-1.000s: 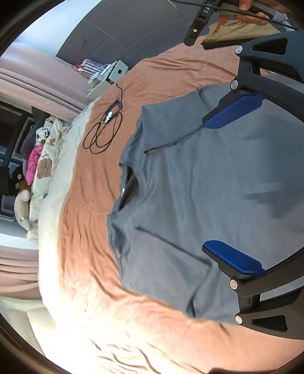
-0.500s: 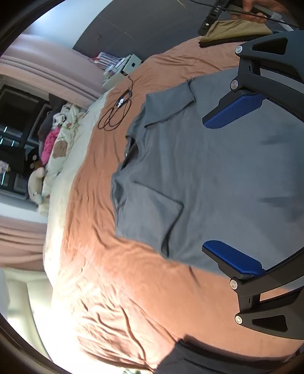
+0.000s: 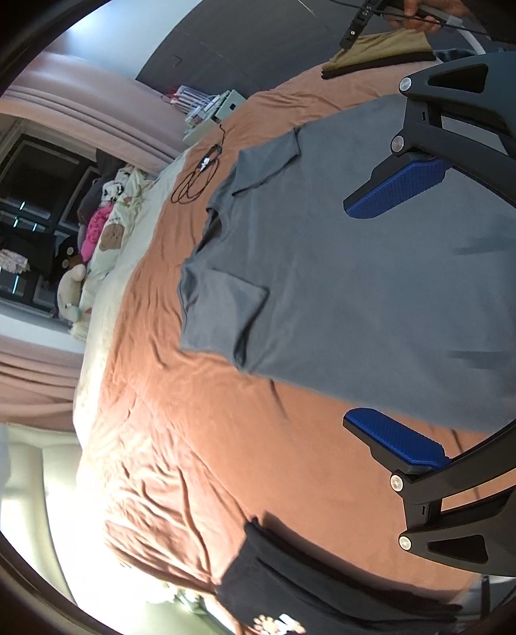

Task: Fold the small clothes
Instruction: 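Raise both tools away from the folded grey T-shirt, then move both grippers to the shirt hem and grasp it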

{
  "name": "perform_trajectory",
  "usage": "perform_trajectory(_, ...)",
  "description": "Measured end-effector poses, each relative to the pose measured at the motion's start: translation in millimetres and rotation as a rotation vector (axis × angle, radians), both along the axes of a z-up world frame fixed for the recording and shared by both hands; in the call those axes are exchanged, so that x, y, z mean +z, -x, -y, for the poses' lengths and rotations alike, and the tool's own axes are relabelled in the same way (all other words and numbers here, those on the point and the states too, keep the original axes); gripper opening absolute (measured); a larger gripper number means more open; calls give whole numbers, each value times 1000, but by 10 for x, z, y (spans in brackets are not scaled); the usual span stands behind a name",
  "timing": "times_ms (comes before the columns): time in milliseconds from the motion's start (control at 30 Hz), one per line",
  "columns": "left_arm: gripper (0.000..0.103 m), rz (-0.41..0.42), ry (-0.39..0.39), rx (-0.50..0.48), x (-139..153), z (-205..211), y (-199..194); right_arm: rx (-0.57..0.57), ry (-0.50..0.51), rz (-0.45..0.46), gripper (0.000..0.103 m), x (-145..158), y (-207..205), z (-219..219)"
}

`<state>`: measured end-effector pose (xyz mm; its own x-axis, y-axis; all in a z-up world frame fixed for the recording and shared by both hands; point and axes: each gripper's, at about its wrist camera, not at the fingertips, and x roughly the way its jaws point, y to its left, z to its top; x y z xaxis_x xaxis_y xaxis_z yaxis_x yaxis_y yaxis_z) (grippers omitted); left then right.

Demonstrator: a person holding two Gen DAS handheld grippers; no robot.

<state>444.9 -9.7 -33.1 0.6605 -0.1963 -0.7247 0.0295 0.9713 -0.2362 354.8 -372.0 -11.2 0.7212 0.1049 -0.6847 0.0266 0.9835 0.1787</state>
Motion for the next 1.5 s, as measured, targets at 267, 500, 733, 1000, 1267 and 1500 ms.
perform_trajectory(267,97,1,-21,30,-136,-368,395,9,-21,15,92,-97,437,84)
perform_trajectory(500,97,-7,-3,41,-336,-607,714,30,-53,20,92,-259,787,165)
perform_trajectory(733,95,-25,63,47,-604,-777,971,26,-117,9,92,-529,1024,267)
perform_trajectory(1000,85,-63,168,63,-887,-1039,1051,14,-208,-3,90,-850,1156,382)
perform_trajectory(1267,68,-131,266,57,-1263,-1122,1082,-23,-304,-67,73,-1324,1195,587)
perform_trajectory(1500,60,-165,352,68,-1458,-1145,1208,-59,-377,-104,64,-1559,1310,774)
